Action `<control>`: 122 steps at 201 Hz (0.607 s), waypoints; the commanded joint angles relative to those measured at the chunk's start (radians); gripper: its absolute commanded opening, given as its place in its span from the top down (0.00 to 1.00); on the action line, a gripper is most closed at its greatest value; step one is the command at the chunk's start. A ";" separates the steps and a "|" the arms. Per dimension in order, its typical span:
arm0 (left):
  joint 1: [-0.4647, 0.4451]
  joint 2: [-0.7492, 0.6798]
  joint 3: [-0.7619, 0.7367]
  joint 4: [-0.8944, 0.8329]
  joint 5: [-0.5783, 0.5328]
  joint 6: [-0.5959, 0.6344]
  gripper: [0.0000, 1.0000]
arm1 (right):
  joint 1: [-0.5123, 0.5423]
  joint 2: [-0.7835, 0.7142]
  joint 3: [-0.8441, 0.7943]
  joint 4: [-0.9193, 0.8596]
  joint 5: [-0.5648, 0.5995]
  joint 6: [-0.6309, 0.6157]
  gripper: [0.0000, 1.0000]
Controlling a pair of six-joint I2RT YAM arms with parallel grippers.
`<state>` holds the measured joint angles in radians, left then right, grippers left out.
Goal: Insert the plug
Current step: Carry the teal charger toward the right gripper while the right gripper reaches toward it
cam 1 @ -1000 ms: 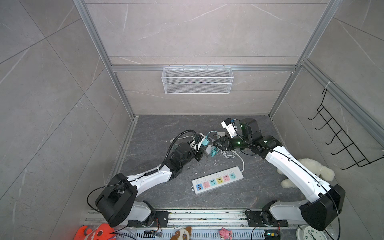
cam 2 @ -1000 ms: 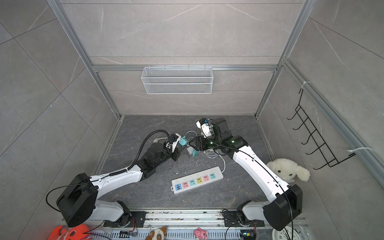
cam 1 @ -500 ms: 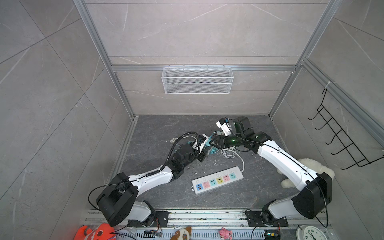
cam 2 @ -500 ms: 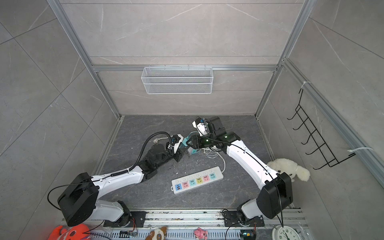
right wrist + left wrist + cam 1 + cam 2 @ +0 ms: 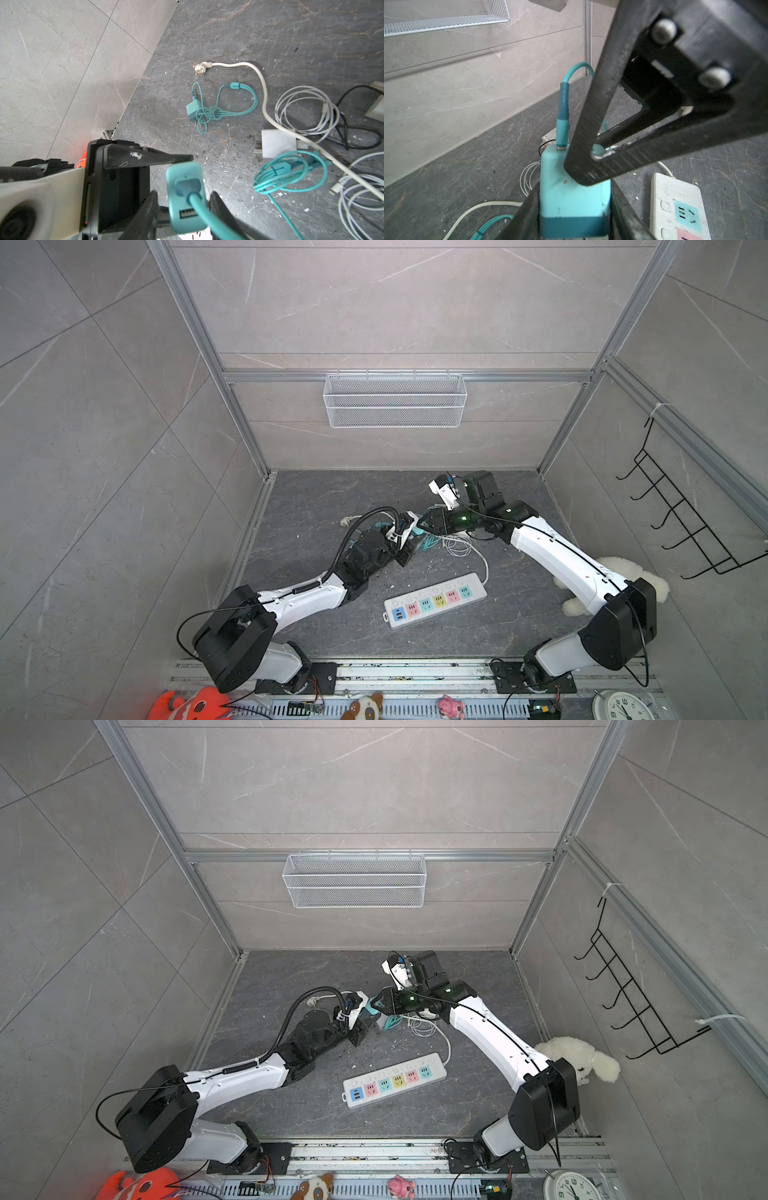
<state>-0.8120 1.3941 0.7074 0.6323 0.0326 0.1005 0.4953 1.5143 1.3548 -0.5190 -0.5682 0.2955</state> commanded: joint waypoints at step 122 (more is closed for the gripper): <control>-0.006 -0.018 -0.009 0.095 -0.001 0.031 0.73 | 0.005 0.020 -0.007 0.024 -0.091 0.001 0.58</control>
<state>-0.8139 1.3937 0.6930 0.6521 0.0296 0.1089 0.4927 1.5295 1.3540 -0.5186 -0.6064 0.2955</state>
